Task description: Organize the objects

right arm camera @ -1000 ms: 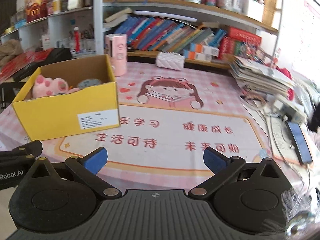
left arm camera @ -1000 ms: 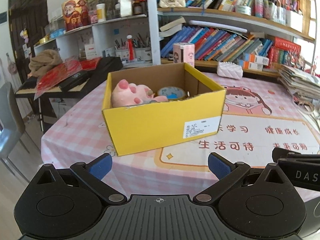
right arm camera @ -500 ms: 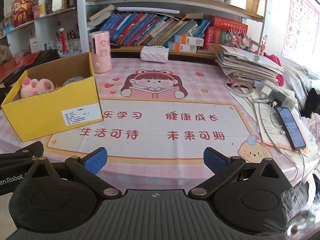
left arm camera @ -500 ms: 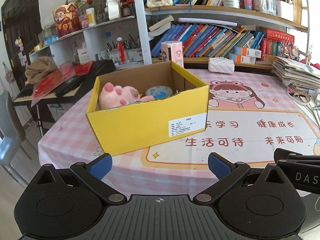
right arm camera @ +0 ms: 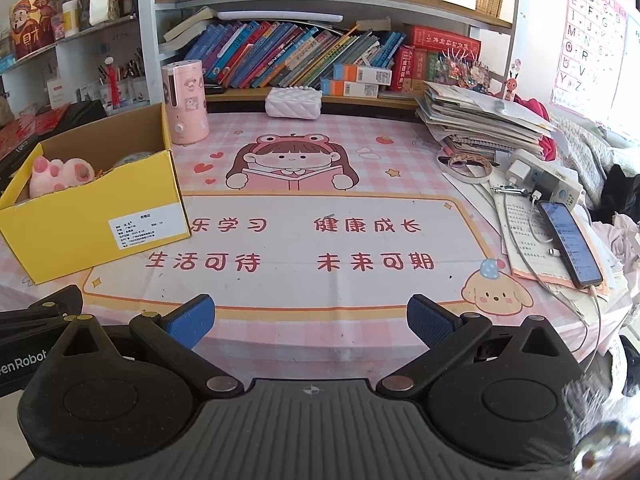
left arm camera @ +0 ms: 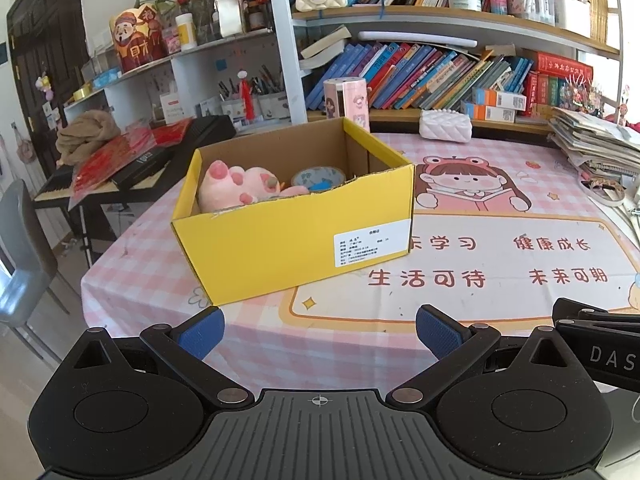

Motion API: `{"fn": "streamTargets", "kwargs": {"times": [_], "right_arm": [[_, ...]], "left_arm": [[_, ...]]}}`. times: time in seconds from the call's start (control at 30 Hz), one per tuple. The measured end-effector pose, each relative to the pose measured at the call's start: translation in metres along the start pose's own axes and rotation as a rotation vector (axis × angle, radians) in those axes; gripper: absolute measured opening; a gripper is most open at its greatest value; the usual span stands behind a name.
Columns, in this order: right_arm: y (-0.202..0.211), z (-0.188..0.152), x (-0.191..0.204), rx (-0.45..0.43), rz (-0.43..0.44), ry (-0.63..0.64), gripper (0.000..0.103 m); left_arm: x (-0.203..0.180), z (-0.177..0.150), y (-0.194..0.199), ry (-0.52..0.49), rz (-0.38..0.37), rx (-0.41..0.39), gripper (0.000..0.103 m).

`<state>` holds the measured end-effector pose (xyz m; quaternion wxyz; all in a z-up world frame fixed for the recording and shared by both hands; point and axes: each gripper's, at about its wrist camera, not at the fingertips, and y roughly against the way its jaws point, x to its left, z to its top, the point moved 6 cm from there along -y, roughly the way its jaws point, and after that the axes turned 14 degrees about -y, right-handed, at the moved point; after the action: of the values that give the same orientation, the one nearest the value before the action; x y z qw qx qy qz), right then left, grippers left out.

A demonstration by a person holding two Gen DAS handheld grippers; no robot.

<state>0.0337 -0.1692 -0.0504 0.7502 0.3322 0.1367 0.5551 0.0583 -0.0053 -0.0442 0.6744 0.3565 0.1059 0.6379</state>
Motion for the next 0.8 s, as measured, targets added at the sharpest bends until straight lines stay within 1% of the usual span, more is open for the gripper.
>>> {"fn": "streamTargets", "kwargs": {"times": [0.8], "right_arm": [[0.0024, -0.0038, 0.0029, 0.004, -0.001, 0.005, 0.103]], "left_arm": [[0.0038, -0.0045, 0.0008, 0.003, 0.002, 0.009, 0.103]]}}
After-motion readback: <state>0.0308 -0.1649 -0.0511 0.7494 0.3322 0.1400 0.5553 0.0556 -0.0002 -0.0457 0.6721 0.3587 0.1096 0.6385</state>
